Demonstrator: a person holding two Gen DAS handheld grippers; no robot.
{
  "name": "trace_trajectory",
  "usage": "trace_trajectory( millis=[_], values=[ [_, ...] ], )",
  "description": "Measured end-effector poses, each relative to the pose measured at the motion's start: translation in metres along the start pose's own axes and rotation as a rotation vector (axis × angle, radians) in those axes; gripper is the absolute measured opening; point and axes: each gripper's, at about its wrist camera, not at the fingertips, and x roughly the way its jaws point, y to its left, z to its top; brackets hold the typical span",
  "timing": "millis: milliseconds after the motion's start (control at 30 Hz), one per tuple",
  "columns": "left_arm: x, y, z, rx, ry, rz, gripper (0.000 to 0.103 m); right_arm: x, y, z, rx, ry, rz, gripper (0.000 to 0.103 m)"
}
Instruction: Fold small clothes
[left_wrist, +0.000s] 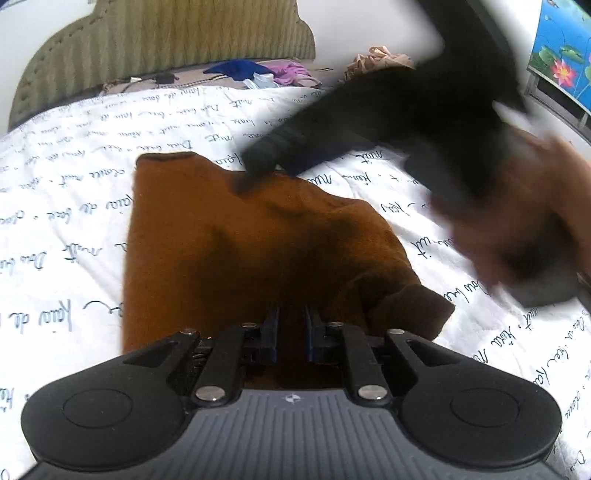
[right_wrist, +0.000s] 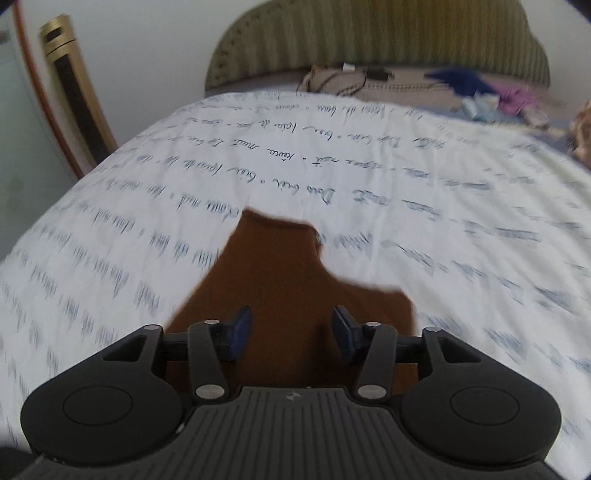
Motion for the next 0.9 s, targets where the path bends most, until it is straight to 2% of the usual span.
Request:
trace_trajectory(
  millis=[133,200,233,300,333,433,567,667,700,800,867,900],
  values=[
    [-0.01,-0.006,-0.003,0.036,-0.011,0.054,0.014,-0.055,0.008,-0.059,-0.045,-0.033,-0.042,0.053],
    [-0.01,-0.01,-0.004,0.071,0.012,0.075,0.016,-0.072,0.011,-0.089,-0.048,-0.038,-0.056,0.054],
    [-0.013,-0.011,-0.007,0.078,-0.002,0.09,0.016,-0.076,0.01,-0.102,-0.022,-0.05,-0.074,0.056],
    [-0.018,-0.01,-0.009,0.086,-0.003,0.102,0.017,-0.064,0.007,-0.122,0.01,0.019,-0.114,0.059],
    [-0.022,-0.008,-0.009,0.08,-0.002,0.096,0.017,-0.057,0.004,-0.133,0.037,0.025,-0.13,0.064],
    [-0.032,0.008,-0.007,0.054,-0.019,0.137,0.017,-0.054,-0.009,-0.149,0.143,0.005,-0.095,0.076],
    [-0.043,0.049,-0.001,-0.025,-0.035,0.161,0.017,-0.068,-0.022,-0.15,0.253,-0.038,-0.047,0.075],
    [-0.037,0.085,0.007,-0.1,-0.011,0.179,0.035,-0.086,-0.04,-0.147,0.378,-0.111,0.039,0.075],
    [-0.032,0.095,0.009,-0.125,0.008,0.158,0.043,-0.088,-0.048,-0.146,0.427,-0.125,0.068,0.075],
    [-0.021,0.115,0.012,-0.201,0.035,0.061,0.044,-0.077,-0.073,-0.144,0.578,-0.13,0.179,0.076],
    [-0.014,0.117,0.015,-0.219,0.052,0.041,0.046,-0.057,-0.087,-0.147,0.674,-0.115,0.233,0.075],
    [-0.011,0.118,0.016,-0.229,0.056,0.035,0.051,-0.048,-0.091,-0.149,0.714,-0.099,0.241,0.076]
  ],
)
